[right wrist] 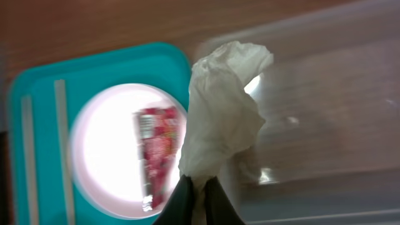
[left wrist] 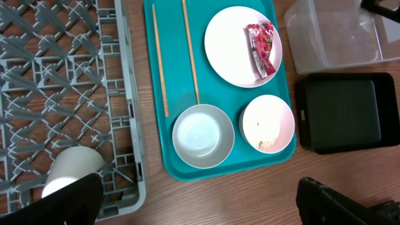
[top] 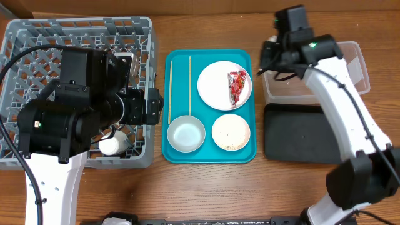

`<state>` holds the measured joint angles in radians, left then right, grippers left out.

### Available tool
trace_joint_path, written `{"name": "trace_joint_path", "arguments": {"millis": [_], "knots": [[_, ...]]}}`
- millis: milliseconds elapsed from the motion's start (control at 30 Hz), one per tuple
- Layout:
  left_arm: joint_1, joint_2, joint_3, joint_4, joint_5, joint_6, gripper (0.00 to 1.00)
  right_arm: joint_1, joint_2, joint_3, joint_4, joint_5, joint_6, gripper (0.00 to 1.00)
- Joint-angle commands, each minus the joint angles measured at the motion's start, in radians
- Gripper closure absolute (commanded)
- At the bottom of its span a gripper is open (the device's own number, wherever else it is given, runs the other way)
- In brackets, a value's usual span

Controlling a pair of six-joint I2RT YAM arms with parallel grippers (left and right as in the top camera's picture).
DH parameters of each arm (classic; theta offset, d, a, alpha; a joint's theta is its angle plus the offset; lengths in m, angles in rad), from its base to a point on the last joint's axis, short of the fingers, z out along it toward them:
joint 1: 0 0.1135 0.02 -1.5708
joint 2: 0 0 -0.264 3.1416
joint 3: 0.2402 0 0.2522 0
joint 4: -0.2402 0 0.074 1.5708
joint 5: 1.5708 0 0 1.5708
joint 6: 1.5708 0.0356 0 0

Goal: Sort waste into correct bins and load items into the dishwasher
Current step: 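Grasp the tissue from the white plate with the right gripper, drop in bin, then grasp the red snack wrapper with the right gripper, drop in bin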

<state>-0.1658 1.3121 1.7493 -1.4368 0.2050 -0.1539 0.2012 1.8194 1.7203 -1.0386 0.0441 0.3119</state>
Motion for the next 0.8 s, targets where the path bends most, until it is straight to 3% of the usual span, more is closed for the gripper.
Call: {"name": "trace_joint_path", "arguments": {"millis": [0,100,133,167,200,233,367,533,667,767], "knots": [[0.003,0.003,0.013,0.001,-0.006,-0.003,0.0,-0.057,0.048,-0.031,-0.034,-0.038,-0.082,0.96],[0.003,0.003,0.013,0.001,-0.006,-0.003,0.0,-0.072,0.083,-0.067,-0.04,-0.025,-0.138,0.96],[0.003,0.003,0.013,0.001,-0.006,-0.003,0.0,-0.075,0.098,-0.072,-0.038,-0.019,-0.138,0.89],[0.003,0.003,0.013,0.001,-0.005,-0.003,0.0,-0.075,0.107,-0.072,-0.039,-0.02,-0.138,0.75],[0.003,0.003,0.013,0.001,-0.006,-0.003,0.0,-0.075,0.109,-0.072,-0.04,-0.027,-0.137,0.41],[0.003,0.003,0.013,0.001,-0.006,-0.003,0.0,-0.075,0.109,-0.071,-0.041,-0.037,-0.137,0.37],[0.003,0.003,0.013,0.001,-0.006,-0.003,0.0,-0.043,0.062,-0.033,-0.037,-0.092,-0.137,0.34],[0.003,0.003,0.013,0.002,-0.006,-0.003,0.0,0.08,0.033,-0.029,0.013,-0.218,-0.129,0.38],[0.003,0.003,0.013,0.002,-0.006,-0.003,0.0,0.186,0.064,-0.093,0.107,-0.203,-0.125,0.38],[0.003,0.003,0.013,0.002,-0.005,-0.003,0.0,0.244,0.119,-0.138,0.175,-0.039,-0.034,0.38]]}}
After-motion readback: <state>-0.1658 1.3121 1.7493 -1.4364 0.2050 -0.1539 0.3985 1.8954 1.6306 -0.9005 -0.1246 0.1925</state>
